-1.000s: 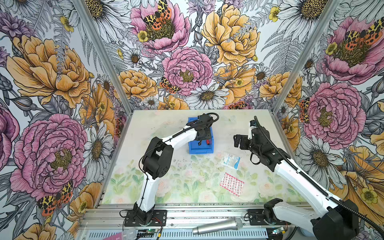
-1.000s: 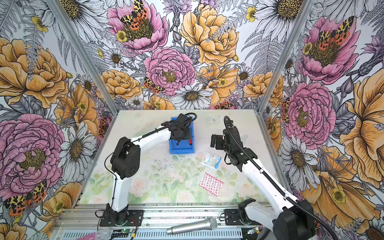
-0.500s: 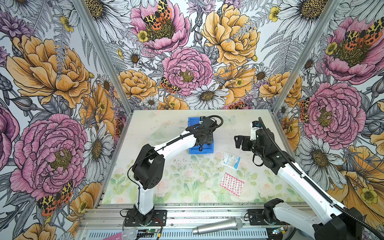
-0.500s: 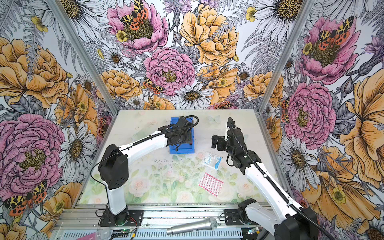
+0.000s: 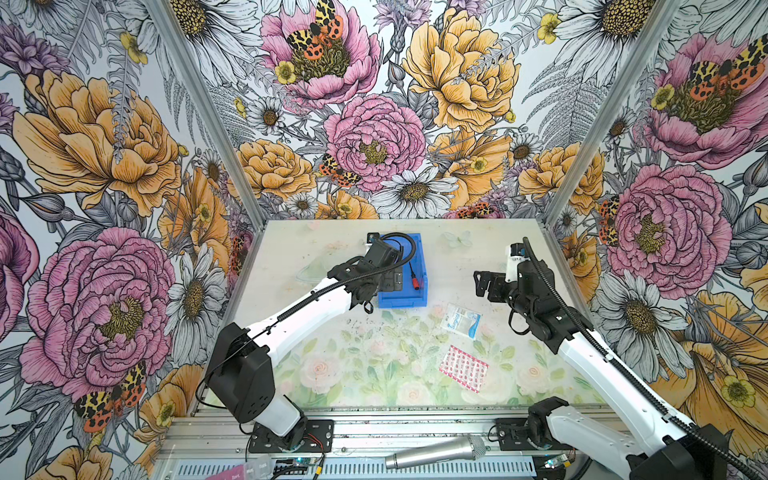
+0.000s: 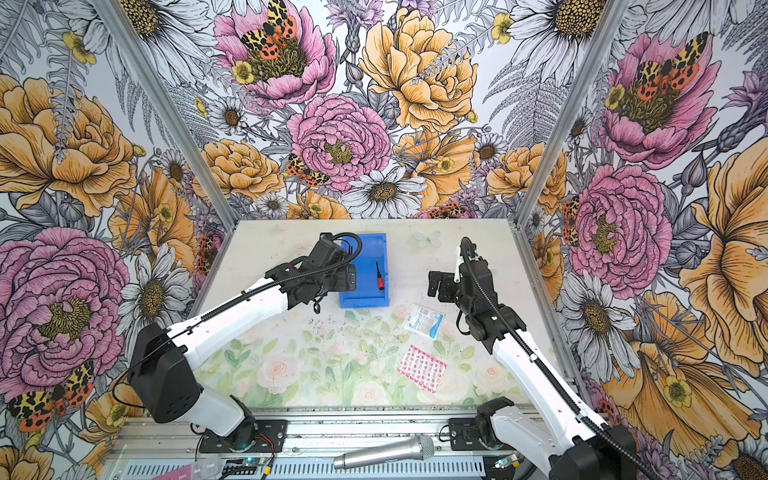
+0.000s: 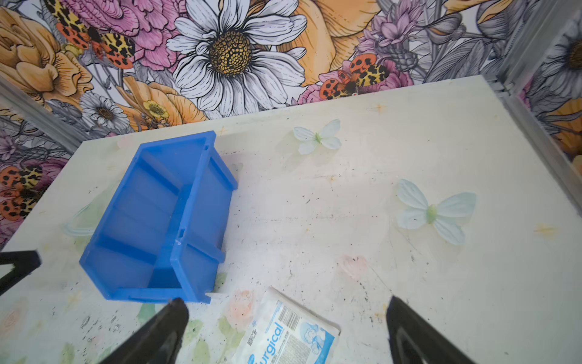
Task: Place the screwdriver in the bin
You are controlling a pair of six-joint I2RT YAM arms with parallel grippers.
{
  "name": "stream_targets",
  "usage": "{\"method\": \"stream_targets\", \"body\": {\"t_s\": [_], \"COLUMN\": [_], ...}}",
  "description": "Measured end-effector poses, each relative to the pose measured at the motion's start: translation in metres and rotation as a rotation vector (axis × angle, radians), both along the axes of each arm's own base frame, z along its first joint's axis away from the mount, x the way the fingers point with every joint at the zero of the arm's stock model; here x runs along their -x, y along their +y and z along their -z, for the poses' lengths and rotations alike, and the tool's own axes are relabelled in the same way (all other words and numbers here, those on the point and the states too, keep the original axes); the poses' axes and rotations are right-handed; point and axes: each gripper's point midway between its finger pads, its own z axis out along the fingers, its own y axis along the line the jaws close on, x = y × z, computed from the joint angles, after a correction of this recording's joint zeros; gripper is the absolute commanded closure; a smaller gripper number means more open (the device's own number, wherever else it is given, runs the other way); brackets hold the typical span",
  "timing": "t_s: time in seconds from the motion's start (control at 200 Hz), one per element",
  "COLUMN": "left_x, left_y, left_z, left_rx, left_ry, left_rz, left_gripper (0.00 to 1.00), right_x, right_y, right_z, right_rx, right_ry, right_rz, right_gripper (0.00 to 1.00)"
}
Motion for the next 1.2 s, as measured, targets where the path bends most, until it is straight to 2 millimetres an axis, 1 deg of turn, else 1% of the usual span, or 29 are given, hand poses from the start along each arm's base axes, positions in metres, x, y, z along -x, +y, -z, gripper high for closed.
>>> {"method": "stream_targets", "body": {"t_s": [0.08,0.18,0.265,0.335,0.435,0.53,0.576,0.621,0.691,0.786,0.901,1.051,1.121,1.201], "left_x": [0.001,0.011,0.021,0.030,0.042,0.051,0.054,0.056,0.057,0.055,0.051,0.042,0.036,0.027], "left_y": [0.029,0.070,0.108,0.132,0.159,0.181,0.191,0.199,0.207,0.214,0.229,0.236,0.233,0.226], "left_z": [0.002,0.003,0.001,0.004,0.023,0.047,0.056,0.063,0.069,0.070,0.067,0.056,0.053,0.057], "left_rx": [-0.028,-0.048,-0.074,-0.104,-0.159,-0.213,-0.239,-0.266,-0.289,-0.294,-0.288,-0.227,-0.197,-0.169], "left_ry": [-0.011,-0.052,-0.136,-0.209,-0.276,-0.299,-0.301,-0.300,-0.308,-0.335,-0.347,-0.405,-0.440,-0.455], "left_rz": [-0.031,-0.082,-0.167,-0.219,-0.256,-0.273,-0.282,-0.287,-0.291,-0.289,-0.322,-0.326,-0.308,-0.274], "left_gripper": [0.01,0.02,0.01,0.01,0.01,0.01,0.01,0.01,0.01,0.01,0.01,0.01,0.01,0.01], "right_x": [0.000,0.006,0.012,0.018,0.028,0.038,0.041,0.045,0.049,0.053,0.057,0.047,0.041,0.031], "right_y": [-0.019,-0.042,-0.062,-0.079,-0.103,-0.119,-0.124,-0.126,-0.129,-0.133,-0.136,-0.141,-0.139,-0.136], "right_z": [0.010,0.027,0.040,0.050,0.065,0.081,0.087,0.093,0.100,0.112,0.126,0.127,0.127,0.125], "right_rx": [0.034,0.079,0.104,0.112,0.113,0.124,0.136,0.154,0.180,0.213,0.228,0.226,0.216,0.202], "right_ry": [-0.001,0.014,0.031,0.045,0.065,0.082,0.089,0.095,0.097,0.094,0.117,0.099,0.087,0.054], "right_rz": [0.079,0.161,0.221,0.272,0.343,0.383,0.385,0.380,0.366,0.355,0.334,0.322,0.304,0.291], "right_gripper": [0.01,0.01,0.01,0.01,0.01,0.01,0.01,0.01,0.01,0.01,0.00,0.00,0.00,0.01]}}
